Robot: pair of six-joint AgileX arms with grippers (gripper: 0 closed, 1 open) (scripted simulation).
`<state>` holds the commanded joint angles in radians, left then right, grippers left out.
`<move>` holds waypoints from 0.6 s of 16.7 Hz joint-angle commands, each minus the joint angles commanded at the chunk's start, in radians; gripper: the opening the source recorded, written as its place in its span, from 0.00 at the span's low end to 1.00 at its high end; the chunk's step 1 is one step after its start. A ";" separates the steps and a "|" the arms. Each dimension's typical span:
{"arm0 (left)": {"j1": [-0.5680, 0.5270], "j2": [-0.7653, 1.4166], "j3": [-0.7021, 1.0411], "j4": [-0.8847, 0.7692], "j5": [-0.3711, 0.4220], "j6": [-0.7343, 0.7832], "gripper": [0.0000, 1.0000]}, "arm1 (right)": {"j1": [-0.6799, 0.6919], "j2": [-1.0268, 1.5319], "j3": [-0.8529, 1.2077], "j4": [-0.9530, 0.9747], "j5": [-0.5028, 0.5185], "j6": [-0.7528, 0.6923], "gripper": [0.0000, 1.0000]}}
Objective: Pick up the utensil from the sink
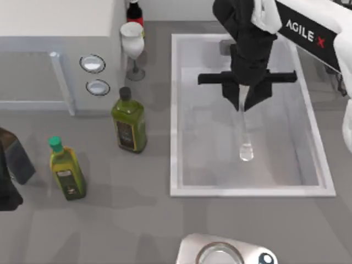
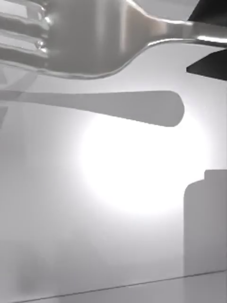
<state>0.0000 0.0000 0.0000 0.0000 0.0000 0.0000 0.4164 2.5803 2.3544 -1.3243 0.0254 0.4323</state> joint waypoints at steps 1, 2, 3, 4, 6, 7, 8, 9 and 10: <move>0.000 0.000 0.000 0.000 0.000 0.000 1.00 | 0.000 -0.011 0.034 -0.043 0.000 -0.001 0.00; 0.000 0.000 0.000 0.000 0.000 0.000 1.00 | -0.001 -0.021 0.062 -0.075 0.000 -0.001 0.00; 0.000 0.000 0.000 0.000 0.000 0.000 1.00 | -0.001 -0.029 0.082 -0.096 0.000 -0.002 0.00; 0.000 0.000 0.000 0.000 0.000 0.000 1.00 | -0.002 -0.033 0.092 -0.107 0.000 -0.002 0.00; 0.000 0.000 0.000 0.000 0.000 0.000 1.00 | -0.002 -0.033 0.093 -0.108 0.000 -0.002 0.00; 0.000 0.000 0.000 0.000 0.000 0.000 1.00 | -0.002 -0.033 0.093 -0.108 0.000 -0.002 0.00; 0.000 0.000 0.000 0.000 0.000 0.000 1.00 | 0.000 -0.032 0.092 -0.106 -0.001 -0.001 0.00; 0.000 0.000 0.000 0.000 0.000 0.000 1.00 | -0.001 -0.033 0.090 -0.105 -0.001 -0.001 0.00; 0.000 0.000 0.000 0.000 0.000 0.000 1.00 | -0.006 -0.044 0.080 -0.104 -0.001 -0.006 0.00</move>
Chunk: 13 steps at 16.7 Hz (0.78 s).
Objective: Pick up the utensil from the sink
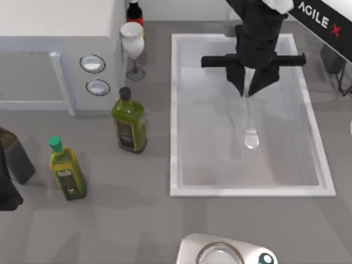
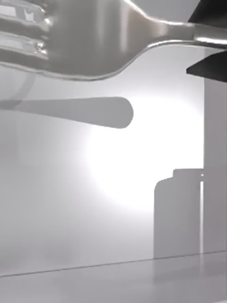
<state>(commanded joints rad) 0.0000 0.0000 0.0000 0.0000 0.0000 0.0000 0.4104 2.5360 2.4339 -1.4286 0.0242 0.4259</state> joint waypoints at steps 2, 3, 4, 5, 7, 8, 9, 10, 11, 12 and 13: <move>0.000 0.000 0.000 0.000 0.000 0.000 1.00 | -0.023 -0.052 -0.053 0.004 -0.001 -0.024 0.00; 0.000 0.000 0.000 0.000 0.000 0.000 1.00 | -0.041 -0.093 -0.095 0.007 -0.002 -0.041 0.00; 0.000 0.000 0.000 0.000 0.000 0.000 1.00 | -0.061 -0.142 -0.148 0.011 -0.003 -0.062 0.00; 0.000 0.000 0.000 0.000 0.000 0.000 1.00 | -0.085 -0.201 -0.211 0.014 -0.005 -0.086 0.00; 0.000 0.000 0.000 0.000 0.000 0.000 1.00 | -0.139 -0.336 -0.364 0.023 -0.007 -0.141 0.00; 0.000 0.000 0.000 0.000 0.000 0.000 1.00 | -0.169 -0.409 -0.449 0.027 -0.009 -0.171 0.00; 0.000 0.000 0.000 0.000 0.000 0.000 1.00 | -0.199 -0.487 -0.539 0.032 -0.011 -0.203 0.00; 0.000 0.000 0.000 0.000 0.000 0.000 1.00 | -0.230 -0.566 -0.632 0.037 -0.012 -0.234 0.00; 0.000 0.000 0.000 0.000 0.000 0.000 1.00 | -0.262 -0.645 -0.725 0.042 -0.014 -0.266 0.00; 0.000 0.000 0.000 0.000 0.000 0.000 1.00 | -0.293 -0.723 -0.814 0.046 -0.016 -0.297 0.00; 0.000 0.000 0.000 0.000 0.000 0.000 1.00 | -0.322 -0.798 -0.897 0.051 -0.017 -0.328 0.00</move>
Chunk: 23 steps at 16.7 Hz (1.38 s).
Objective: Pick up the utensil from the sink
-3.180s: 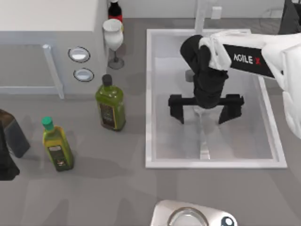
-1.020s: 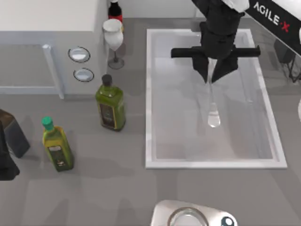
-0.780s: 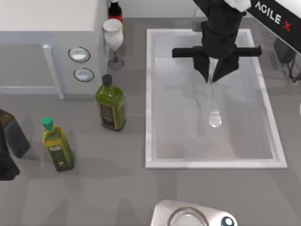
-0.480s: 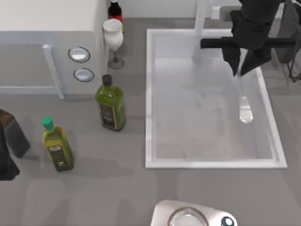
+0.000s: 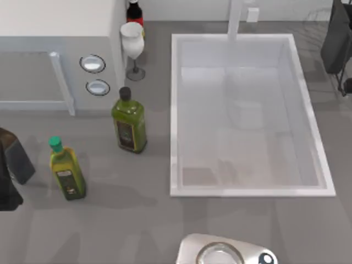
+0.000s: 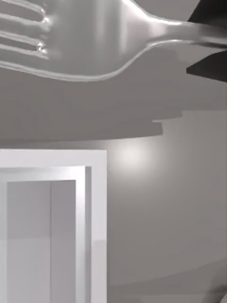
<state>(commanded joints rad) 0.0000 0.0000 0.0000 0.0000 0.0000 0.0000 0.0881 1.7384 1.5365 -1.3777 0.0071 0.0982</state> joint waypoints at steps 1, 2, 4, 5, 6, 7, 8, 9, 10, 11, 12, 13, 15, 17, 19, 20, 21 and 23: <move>0.000 0.000 0.000 0.000 0.000 0.000 1.00 | -0.028 -0.070 -0.075 0.004 -0.001 -0.029 0.00; 0.000 0.000 0.000 0.000 0.000 0.000 1.00 | -0.054 -0.133 -0.140 0.008 -0.003 -0.055 0.00; 0.000 0.000 0.000 0.000 0.000 0.000 1.00 | -0.097 -0.229 -0.238 0.014 -0.005 -0.099 0.00; 0.000 0.000 0.000 0.000 0.000 0.000 1.00 | -0.113 -0.263 -0.272 0.017 -0.006 -0.115 0.00; 0.000 0.000 0.000 0.000 0.000 0.000 1.00 | -0.124 -0.284 -0.294 0.018 -0.007 -0.126 0.00; 0.000 0.000 0.000 0.000 0.000 0.000 1.00 | -0.130 -0.296 -0.306 0.019 -0.007 -0.132 0.00; 0.000 0.000 0.000 0.000 0.000 0.000 1.00 | -0.131 -0.298 -0.308 0.019 -0.007 -0.133 0.00; 0.000 0.000 0.000 0.000 0.000 0.000 1.00 | -0.131 -0.298 -0.308 0.019 -0.007 -0.133 0.00; 0.000 0.000 0.000 0.000 0.000 0.000 1.00 | -0.131 -0.298 -0.308 0.019 -0.007 -0.133 0.00; 0.000 0.000 0.000 0.000 0.000 0.000 1.00 | -0.126 -0.294 -0.305 0.017 -0.006 -0.131 0.00; 0.000 0.000 0.000 0.000 0.000 0.000 1.00 | -0.126 -0.293 -0.308 0.020 -0.006 -0.131 0.00; 0.000 0.000 0.000 0.000 0.000 0.000 1.00 | -0.126 -0.291 -0.321 0.033 -0.006 -0.131 0.00; 0.000 0.000 0.000 0.000 0.000 0.000 1.00 | -0.126 -0.281 -0.373 0.090 -0.006 -0.130 0.00; 0.000 0.000 0.000 0.000 0.000 0.000 1.00 | -0.126 -0.265 -0.445 0.185 -0.007 -0.129 0.00; 0.000 0.000 0.000 0.000 0.000 0.000 1.00 | -0.126 -0.247 -0.528 0.302 -0.007 -0.128 0.00; 0.000 0.000 0.000 0.000 0.000 0.000 1.00 | -0.126 -0.238 -0.570 0.357 -0.007 -0.128 0.00; 0.000 0.000 0.000 0.000 0.000 0.000 1.00 | -0.125 -0.229 -0.608 0.401 -0.007 -0.127 0.00; 0.000 0.000 0.000 0.000 0.000 0.000 1.00 | -0.125 -0.216 -0.662 0.459 -0.007 -0.126 0.00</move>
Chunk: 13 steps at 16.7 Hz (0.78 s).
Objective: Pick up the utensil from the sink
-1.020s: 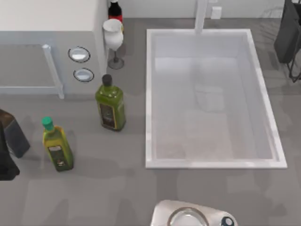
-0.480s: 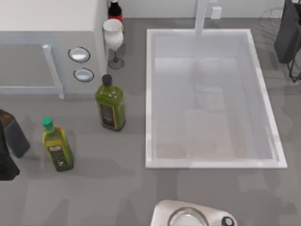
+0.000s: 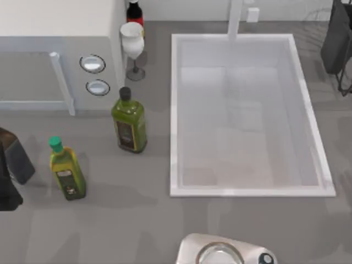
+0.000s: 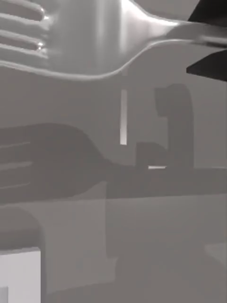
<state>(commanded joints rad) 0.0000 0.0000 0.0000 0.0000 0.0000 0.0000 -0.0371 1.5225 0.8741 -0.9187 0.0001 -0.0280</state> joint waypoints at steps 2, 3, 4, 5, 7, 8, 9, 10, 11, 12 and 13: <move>0.000 0.000 0.000 0.000 0.000 0.000 1.00 | 0.000 0.004 -0.014 0.015 0.000 0.000 0.00; 0.000 0.000 0.000 0.000 0.000 0.000 1.00 | 0.000 0.004 -0.014 0.015 0.000 0.000 0.00; 0.000 0.000 0.000 0.000 0.000 0.000 1.00 | 0.000 0.004 -0.014 0.015 0.000 0.000 0.00; 0.000 0.000 0.000 0.000 0.000 0.000 1.00 | 0.000 0.004 -0.014 0.015 0.000 0.000 0.00; 0.000 0.000 0.000 0.000 0.000 0.000 1.00 | 0.000 0.004 -0.014 0.015 0.000 0.000 0.15; 0.000 0.000 0.000 0.000 0.000 0.000 1.00 | 0.000 0.004 -0.014 0.015 0.000 0.000 0.23; 0.000 0.000 0.000 0.000 0.000 0.000 1.00 | 0.000 0.004 -0.014 0.015 0.000 0.000 0.30; 0.000 0.000 0.000 0.000 0.000 0.000 1.00 | 0.000 0.004 -0.014 0.015 0.000 0.000 0.38; 0.000 0.000 0.000 0.000 0.000 0.000 1.00 | 0.000 0.004 -0.014 0.015 0.000 0.000 0.45; 0.000 0.000 0.000 0.000 0.000 0.000 1.00 | 0.000 0.004 -0.014 0.015 0.000 0.000 0.53; 0.000 0.000 0.000 0.000 0.000 0.000 1.00 | 0.000 0.004 -0.014 0.015 0.000 0.000 0.60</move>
<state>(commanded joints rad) 0.0000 0.0000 0.0000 0.0000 0.0000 0.0000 -0.0371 1.5269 0.8599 -0.9038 0.0000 -0.0278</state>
